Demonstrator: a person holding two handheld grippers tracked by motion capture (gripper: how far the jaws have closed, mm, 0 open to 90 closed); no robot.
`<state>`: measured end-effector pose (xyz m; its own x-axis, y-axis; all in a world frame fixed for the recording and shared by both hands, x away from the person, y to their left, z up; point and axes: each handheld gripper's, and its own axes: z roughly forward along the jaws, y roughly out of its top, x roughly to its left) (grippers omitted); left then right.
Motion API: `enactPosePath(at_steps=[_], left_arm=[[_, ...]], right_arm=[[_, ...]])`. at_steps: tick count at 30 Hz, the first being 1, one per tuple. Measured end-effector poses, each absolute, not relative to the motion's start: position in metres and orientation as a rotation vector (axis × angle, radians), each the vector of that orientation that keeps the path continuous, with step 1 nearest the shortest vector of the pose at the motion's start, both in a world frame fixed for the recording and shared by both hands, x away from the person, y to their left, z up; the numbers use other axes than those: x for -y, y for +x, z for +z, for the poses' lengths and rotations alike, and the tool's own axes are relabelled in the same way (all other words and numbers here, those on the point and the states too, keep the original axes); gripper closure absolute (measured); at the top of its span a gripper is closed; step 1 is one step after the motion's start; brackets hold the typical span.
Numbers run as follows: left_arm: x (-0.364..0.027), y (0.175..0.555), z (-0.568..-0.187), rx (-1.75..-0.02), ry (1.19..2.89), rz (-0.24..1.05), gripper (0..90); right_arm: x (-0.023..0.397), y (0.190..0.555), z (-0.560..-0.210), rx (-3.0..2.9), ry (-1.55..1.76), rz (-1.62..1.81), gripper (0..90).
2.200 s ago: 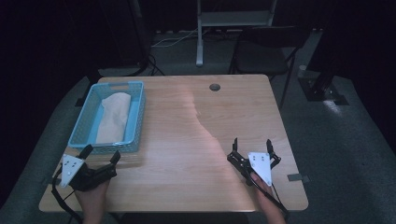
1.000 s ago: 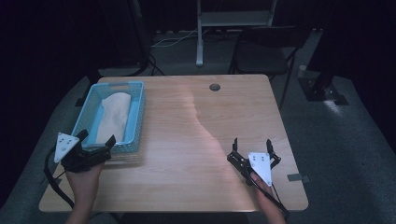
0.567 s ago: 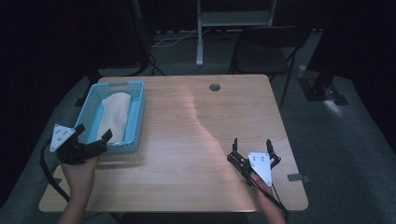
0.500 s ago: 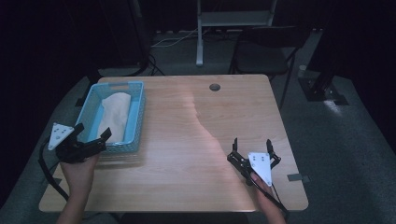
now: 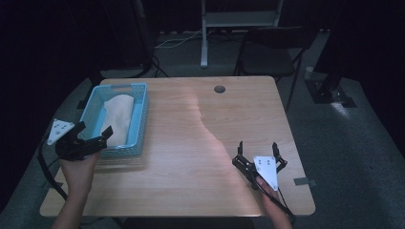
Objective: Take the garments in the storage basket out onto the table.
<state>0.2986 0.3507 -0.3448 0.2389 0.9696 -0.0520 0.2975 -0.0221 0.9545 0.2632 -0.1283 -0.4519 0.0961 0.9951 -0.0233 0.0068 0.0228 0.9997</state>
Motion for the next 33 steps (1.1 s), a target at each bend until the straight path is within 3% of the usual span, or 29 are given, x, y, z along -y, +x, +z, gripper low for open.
enactPosePath(at_steps=[33], left_arm=[[-0.356,0.347,-0.34,-1.371,1.6,0.765,0.0]], right_arm=[[0.129,0.263,-0.452,-1.155,1.239,1.121,0.2]])
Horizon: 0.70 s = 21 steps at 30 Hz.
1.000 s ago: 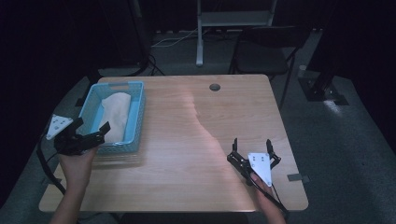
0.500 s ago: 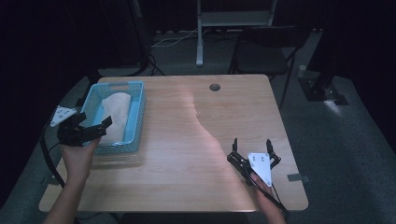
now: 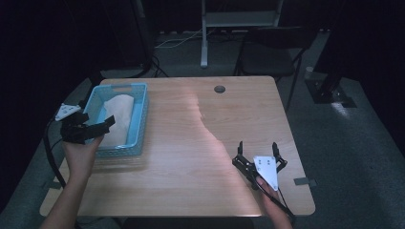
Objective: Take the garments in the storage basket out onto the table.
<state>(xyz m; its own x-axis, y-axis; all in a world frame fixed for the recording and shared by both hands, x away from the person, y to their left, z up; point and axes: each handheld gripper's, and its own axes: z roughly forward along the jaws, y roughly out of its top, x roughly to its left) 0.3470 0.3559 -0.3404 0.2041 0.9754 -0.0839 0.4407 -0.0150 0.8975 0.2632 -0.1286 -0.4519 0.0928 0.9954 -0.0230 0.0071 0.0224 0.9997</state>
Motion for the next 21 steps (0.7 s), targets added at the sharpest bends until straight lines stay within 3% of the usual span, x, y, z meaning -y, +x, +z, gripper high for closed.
enactPosePath(at_steps=[21], left_arm=[[-0.362,0.382,-0.343,-1.467,1.675,0.672,0.0]], right_arm=[[0.129,0.263,-0.452,-1.162,1.238,1.127,0.2]])
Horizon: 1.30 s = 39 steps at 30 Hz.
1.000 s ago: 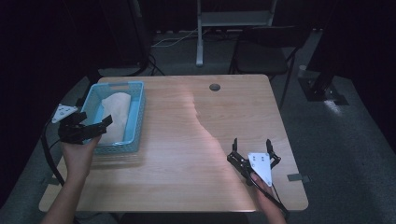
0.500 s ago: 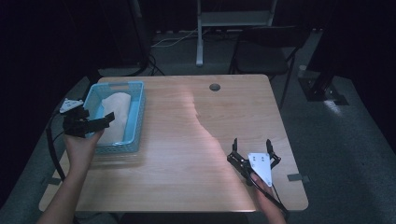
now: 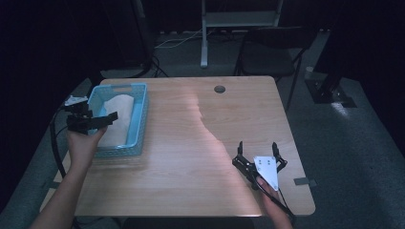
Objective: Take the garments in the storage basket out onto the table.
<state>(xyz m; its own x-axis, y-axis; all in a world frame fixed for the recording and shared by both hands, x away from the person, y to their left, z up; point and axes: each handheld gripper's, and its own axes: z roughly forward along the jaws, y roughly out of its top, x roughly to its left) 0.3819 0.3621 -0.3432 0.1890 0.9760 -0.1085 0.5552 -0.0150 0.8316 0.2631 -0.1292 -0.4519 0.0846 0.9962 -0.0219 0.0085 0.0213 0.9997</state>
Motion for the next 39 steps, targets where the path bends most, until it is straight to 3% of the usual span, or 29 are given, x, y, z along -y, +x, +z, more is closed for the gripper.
enactPosePath(at_steps=[15,39], left_arm=[[-0.36,0.402,-0.344,-1.526,1.808,0.684,0.0],[-0.363,0.434,-0.33,-1.58,1.87,0.54,0.0]], right_arm=[[0.129,0.263,-0.452,-1.162,1.234,1.127,0.2],[0.129,0.263,-0.452,-1.161,1.232,1.128,0.2]])
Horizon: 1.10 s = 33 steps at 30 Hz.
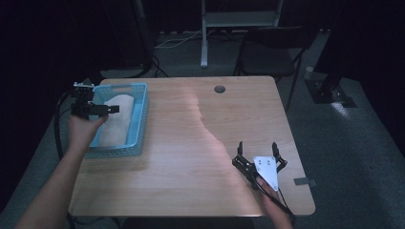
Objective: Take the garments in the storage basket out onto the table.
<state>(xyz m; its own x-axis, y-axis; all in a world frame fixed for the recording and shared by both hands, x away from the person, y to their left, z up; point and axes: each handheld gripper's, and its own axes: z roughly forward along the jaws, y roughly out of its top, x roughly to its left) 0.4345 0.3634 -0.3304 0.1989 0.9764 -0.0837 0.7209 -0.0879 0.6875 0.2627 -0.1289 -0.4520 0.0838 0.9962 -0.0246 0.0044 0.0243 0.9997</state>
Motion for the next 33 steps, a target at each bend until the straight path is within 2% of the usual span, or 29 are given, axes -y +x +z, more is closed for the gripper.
enactPosePath(at_steps=[11,21,33], left_arm=[[-0.367,0.449,-0.343,-1.634,1.886,0.476,0.0],[-0.365,0.463,-0.352,-1.692,1.966,0.515,0.0],[-0.362,0.481,-0.362,-1.744,1.99,0.477,0.0]], right_arm=[[0.129,0.262,-0.452,-1.163,1.227,1.128,0.2],[0.129,0.262,-0.452,-1.164,1.225,1.128,0.2],[0.129,0.262,-0.452,-1.167,1.225,1.132,0.2]])
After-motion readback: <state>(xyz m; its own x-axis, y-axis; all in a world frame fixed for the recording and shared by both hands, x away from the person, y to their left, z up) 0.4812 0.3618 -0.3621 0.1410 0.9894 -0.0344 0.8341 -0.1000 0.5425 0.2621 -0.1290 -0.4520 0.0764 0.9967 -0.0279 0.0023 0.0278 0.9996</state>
